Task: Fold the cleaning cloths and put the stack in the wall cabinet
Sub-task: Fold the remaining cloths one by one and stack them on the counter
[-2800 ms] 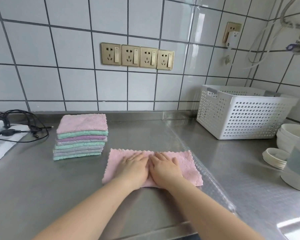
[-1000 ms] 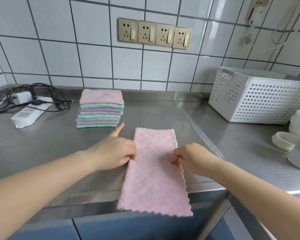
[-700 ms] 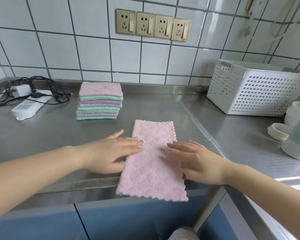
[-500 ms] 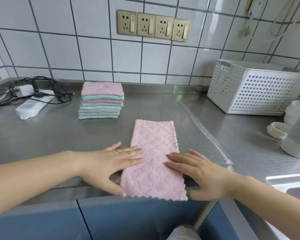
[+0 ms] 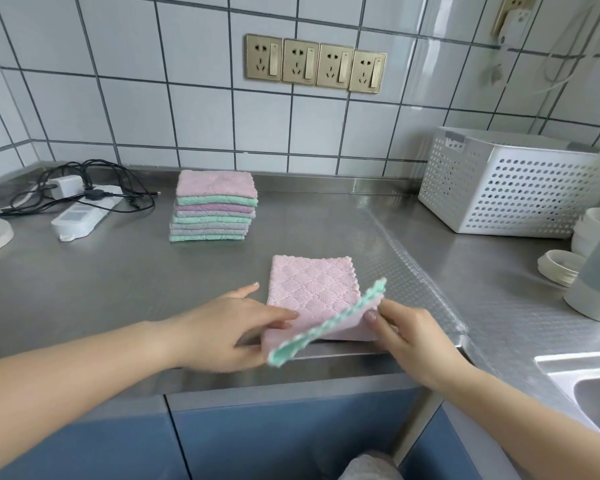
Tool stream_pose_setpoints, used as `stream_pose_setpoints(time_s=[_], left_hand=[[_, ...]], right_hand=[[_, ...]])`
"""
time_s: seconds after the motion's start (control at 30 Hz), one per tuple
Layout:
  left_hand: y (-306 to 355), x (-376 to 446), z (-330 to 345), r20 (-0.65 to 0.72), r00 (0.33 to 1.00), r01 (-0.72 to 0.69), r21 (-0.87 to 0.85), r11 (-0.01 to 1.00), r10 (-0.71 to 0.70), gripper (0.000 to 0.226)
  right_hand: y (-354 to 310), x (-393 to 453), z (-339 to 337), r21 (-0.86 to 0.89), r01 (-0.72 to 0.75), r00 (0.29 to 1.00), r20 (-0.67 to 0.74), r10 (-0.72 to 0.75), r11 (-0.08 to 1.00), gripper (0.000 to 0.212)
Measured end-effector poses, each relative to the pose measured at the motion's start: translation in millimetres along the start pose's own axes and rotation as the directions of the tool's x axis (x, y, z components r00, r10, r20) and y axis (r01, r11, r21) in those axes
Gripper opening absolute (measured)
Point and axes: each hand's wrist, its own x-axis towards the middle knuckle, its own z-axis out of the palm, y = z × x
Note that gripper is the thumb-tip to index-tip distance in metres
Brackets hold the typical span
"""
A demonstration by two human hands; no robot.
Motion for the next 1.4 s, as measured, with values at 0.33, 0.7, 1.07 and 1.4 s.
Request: stream_pose_setpoints(time_s=[0.33,0.7,1.07,1.4], left_hand=[[-6,60,9,-0.258,0.736,0.209,-0.793,0.572,-0.626,0.073],[-21,92,7,-0.023,0.722,0.523,-0.636,0.568,-0.691,0.041],[-15,100,-13,-0.37,0.784,0.498,-0.104,0.861,-0.498,0.041],[-18,116,33,-0.069,0.812,0.583,0.052,0.811,-0.58,0.048]], right_hand=[[-3,81,8,0.316,-0.373,0.9,-0.107,0.423,0.872,0.039],[18,113,22,-0.014,-0.572,0.82,0.03,0.572,0.82,0.032],[5,131,11,-0.202,-0.427,0.904,-0.073,0.422,0.881,0.047],[-13,107,66,-0.411,-0.186,0.932,0.214,0.293,0.892,0.046]])
